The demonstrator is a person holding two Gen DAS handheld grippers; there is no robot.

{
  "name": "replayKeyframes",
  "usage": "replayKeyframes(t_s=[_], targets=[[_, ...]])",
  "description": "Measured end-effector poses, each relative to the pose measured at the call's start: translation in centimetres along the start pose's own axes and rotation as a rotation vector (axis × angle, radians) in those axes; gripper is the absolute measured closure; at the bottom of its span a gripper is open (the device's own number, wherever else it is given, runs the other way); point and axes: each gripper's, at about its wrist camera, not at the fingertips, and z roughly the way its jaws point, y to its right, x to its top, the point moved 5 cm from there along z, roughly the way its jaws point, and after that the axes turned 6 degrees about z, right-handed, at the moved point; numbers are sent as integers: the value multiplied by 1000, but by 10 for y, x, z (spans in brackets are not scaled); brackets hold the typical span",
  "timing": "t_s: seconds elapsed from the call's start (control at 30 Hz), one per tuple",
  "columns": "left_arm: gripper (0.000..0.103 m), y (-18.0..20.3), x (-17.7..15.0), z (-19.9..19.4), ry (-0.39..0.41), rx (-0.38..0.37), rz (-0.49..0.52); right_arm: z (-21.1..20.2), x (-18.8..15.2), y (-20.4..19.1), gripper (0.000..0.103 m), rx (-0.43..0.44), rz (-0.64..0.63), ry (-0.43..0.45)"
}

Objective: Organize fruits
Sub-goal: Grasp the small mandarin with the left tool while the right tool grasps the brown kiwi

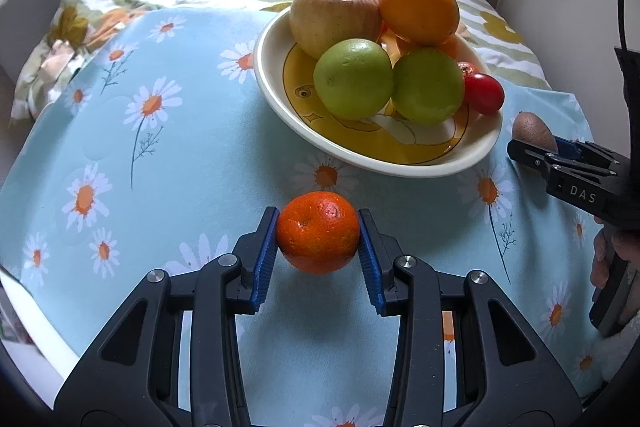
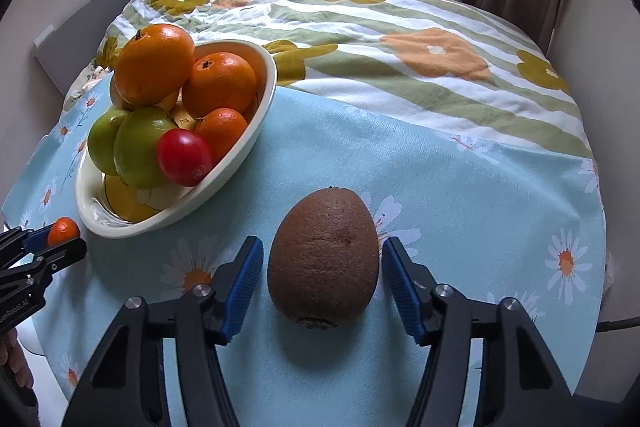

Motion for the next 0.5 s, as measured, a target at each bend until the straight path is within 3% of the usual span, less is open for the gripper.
replayKeyframes(t_s=[0.07, 0.17, 0.5], targets=[[60, 0, 0, -5, 7, 2, -5, 0, 1, -1, 57, -5, -16, 6], [60, -1, 1, -13, 19, 4, -13, -1, 2, -2, 59, -13, -23, 11], [60, -10, 16, -44, 62, -2, -18, -26, 7, -7, 60, 16, -28, 31]])
